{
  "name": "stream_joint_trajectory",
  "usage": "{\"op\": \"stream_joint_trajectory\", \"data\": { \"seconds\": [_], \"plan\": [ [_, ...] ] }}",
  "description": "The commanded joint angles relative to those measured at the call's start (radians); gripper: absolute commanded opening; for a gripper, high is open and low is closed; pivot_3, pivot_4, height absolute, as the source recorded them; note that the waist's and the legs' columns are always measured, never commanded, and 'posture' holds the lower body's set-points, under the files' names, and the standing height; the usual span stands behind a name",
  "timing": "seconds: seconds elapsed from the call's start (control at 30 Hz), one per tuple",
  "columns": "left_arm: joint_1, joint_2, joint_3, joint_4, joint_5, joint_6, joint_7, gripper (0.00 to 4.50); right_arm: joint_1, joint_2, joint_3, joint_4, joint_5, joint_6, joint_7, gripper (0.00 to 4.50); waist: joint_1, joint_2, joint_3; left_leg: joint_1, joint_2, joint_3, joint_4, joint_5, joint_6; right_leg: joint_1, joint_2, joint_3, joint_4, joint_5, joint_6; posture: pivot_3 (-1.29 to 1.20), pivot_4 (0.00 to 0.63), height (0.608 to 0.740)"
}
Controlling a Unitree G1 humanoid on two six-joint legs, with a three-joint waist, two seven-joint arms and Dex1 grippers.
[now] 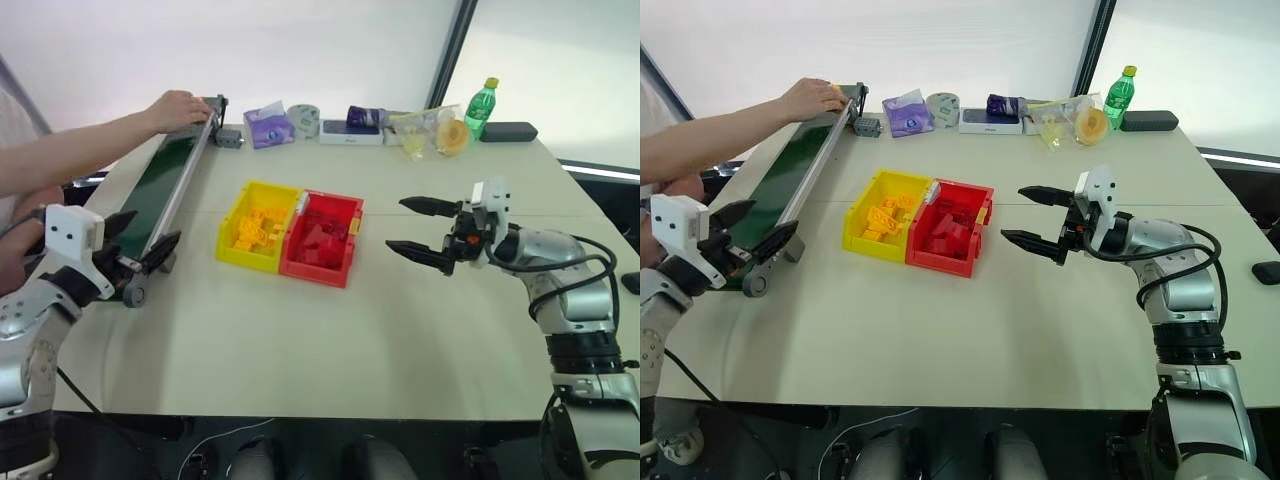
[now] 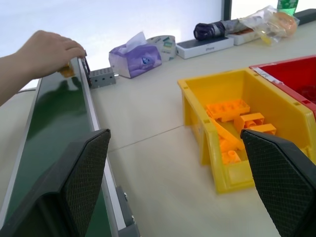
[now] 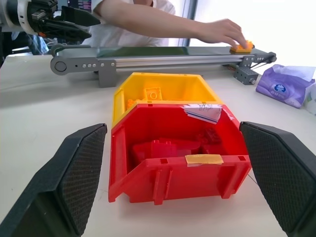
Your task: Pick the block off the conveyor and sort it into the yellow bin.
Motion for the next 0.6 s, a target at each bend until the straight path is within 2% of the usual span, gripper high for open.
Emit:
{"op": "stream_joint_trajectory", "data": {
  "seconds": [0.03,0.6],
  "plan": [
    [0.01,0.006,0.044,-0.04,-0.023,-0.015,-0.008,4.46,-0.03,0.001,-0.003,-0.005,0.001,-0.02,0.007,4.5,0.0,0.0,0.0,0.0,0.0,0.0,0.0,0.0,0.0,0.0,0.0,0.0,0.0,0.0,0.0,0.0,0.15,0.74],
    [0.13,-0.022,0.136,-0.108,-0.027,-0.012,0.086,4.46,-0.06,0.021,0.015,0.039,-0.008,-0.037,0.029,4.5,0.001,0.0,0.0,0.0,0.0,0.0,0.0,0.0,0.0,0.0,0.0,0.0,0.0,0.0,0.0,0.0,0.15,0.74]
  ]
}}
